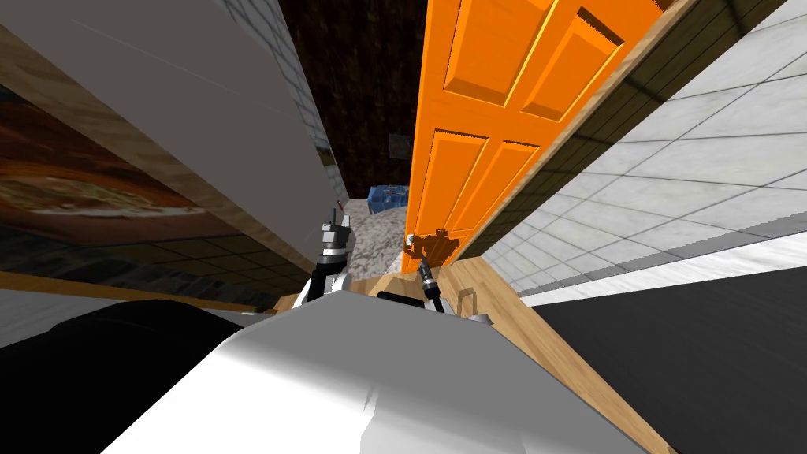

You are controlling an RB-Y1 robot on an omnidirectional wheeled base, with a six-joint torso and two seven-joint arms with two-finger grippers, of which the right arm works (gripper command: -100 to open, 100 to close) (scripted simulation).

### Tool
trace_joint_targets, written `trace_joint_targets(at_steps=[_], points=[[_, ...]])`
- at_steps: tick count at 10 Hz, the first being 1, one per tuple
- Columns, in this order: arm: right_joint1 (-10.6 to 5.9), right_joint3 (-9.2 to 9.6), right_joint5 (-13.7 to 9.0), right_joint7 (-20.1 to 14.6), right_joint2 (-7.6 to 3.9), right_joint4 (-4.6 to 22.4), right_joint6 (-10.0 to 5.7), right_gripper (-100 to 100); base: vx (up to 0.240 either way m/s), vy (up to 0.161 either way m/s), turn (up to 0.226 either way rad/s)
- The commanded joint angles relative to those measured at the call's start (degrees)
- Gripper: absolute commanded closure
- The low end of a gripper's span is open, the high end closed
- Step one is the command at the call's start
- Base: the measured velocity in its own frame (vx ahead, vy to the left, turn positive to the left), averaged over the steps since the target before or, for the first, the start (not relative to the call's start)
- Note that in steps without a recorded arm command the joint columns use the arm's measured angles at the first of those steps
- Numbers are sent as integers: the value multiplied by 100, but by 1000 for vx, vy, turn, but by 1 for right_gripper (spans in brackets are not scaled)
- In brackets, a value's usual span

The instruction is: Push the door open

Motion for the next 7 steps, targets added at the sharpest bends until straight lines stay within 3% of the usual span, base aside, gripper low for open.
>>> trace_joint_targets(at_steps=[1, 5, 6, 7], points=[[-57, 18, 21, -24, 33, 177, -69, -100, 103, 7, -11], [-214, 90, 94, -110, 157, 622, -196, -100, 160, 23, -18], [-193, 79, 83, -96, 139, 572, -186, -100, 71, 8, 0], [-230, 63, 67, -84, -20, 616, -186, -100, 96, 42, 27]])
